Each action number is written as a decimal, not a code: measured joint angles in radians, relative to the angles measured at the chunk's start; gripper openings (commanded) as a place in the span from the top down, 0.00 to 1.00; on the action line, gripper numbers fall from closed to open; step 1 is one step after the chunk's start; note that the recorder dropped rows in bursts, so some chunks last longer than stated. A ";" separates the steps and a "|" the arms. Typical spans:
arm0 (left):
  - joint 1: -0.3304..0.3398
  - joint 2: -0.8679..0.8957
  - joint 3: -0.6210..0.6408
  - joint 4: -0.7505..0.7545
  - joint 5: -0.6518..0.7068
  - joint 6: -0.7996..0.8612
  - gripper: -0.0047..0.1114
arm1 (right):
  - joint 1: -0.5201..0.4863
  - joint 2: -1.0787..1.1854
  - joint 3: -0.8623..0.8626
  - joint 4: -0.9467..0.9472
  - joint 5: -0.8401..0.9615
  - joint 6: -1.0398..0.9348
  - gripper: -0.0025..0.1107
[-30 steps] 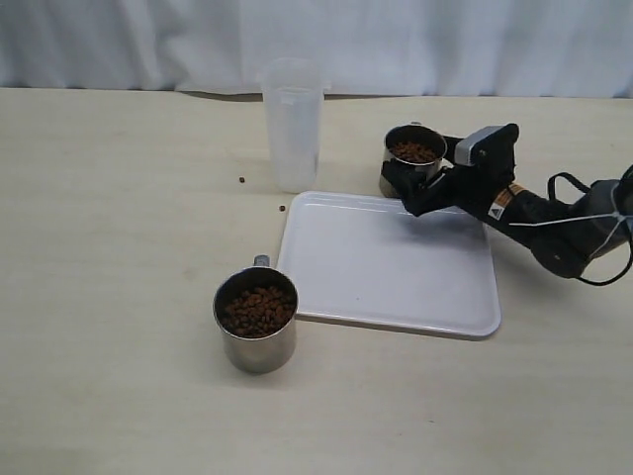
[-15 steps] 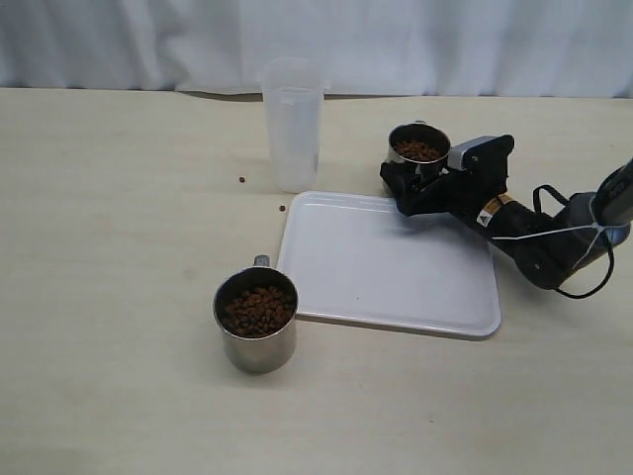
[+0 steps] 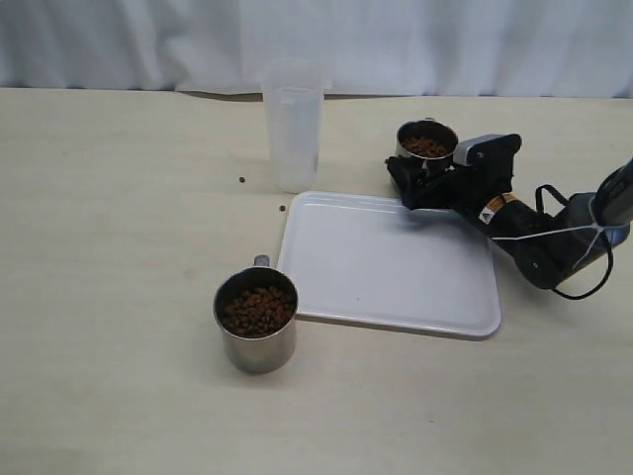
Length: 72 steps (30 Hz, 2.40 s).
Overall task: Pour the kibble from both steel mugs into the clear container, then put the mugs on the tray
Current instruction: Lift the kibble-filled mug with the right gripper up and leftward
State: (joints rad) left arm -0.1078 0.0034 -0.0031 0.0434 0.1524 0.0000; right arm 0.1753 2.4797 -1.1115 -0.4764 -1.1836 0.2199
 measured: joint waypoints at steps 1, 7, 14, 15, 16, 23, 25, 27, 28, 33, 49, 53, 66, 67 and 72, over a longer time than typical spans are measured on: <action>0.000 0.000 0.000 0.000 0.000 0.000 0.96 | 0.000 0.000 0.000 0.000 0.000 0.000 0.17; 0.000 0.000 0.000 0.000 0.000 0.000 0.96 | 0.002 0.000 0.000 0.025 0.002 -0.002 0.74; 0.000 0.000 0.000 0.000 0.000 0.000 0.96 | 0.002 -0.006 0.002 0.056 0.012 -0.001 0.93; 0.000 0.000 0.000 0.000 0.000 0.000 0.96 | 0.002 -0.010 0.008 0.056 0.016 -0.001 0.93; 0.000 0.000 0.000 0.000 0.000 0.000 0.96 | 0.002 -0.018 0.015 0.056 0.022 -0.001 0.93; 0.000 0.000 0.000 0.000 0.000 0.000 0.96 | 0.002 -0.141 0.111 0.056 0.045 -0.001 0.93; 0.000 0.000 0.000 0.000 0.000 0.000 0.96 | 0.002 -0.191 0.145 0.056 0.047 -0.001 0.93; 0.000 0.000 0.000 0.000 0.000 0.000 0.96 | 0.002 -0.248 0.173 0.056 0.078 -0.001 0.93; 0.000 0.000 0.000 0.000 0.000 0.000 0.96 | 0.002 -0.271 0.178 0.056 0.103 -0.001 0.93; 0.000 0.000 0.000 0.000 0.000 0.000 0.96 | 0.002 -0.376 0.190 0.065 0.291 0.096 0.93; 0.000 0.000 0.000 0.000 0.000 0.000 0.96 | 0.002 -0.449 0.159 -0.111 0.466 0.541 0.93; 0.000 0.000 0.000 0.000 0.000 0.000 0.96 | 0.008 -0.521 0.149 -0.165 0.569 0.545 0.93; 0.000 0.000 0.000 0.000 0.000 0.000 0.96 | 0.303 -0.655 0.143 0.344 0.760 -0.183 0.93; 0.000 0.000 0.000 0.000 0.000 0.000 0.96 | 0.315 -0.655 0.143 0.401 0.762 -0.247 0.93; 0.000 0.000 0.000 0.000 0.000 0.000 0.96 | 0.357 -0.662 0.143 0.645 0.767 -0.508 0.93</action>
State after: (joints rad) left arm -0.1078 0.0034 -0.0031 0.0434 0.1524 0.0000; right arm 0.5321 1.8173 -0.9688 0.1690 -0.4171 -0.2886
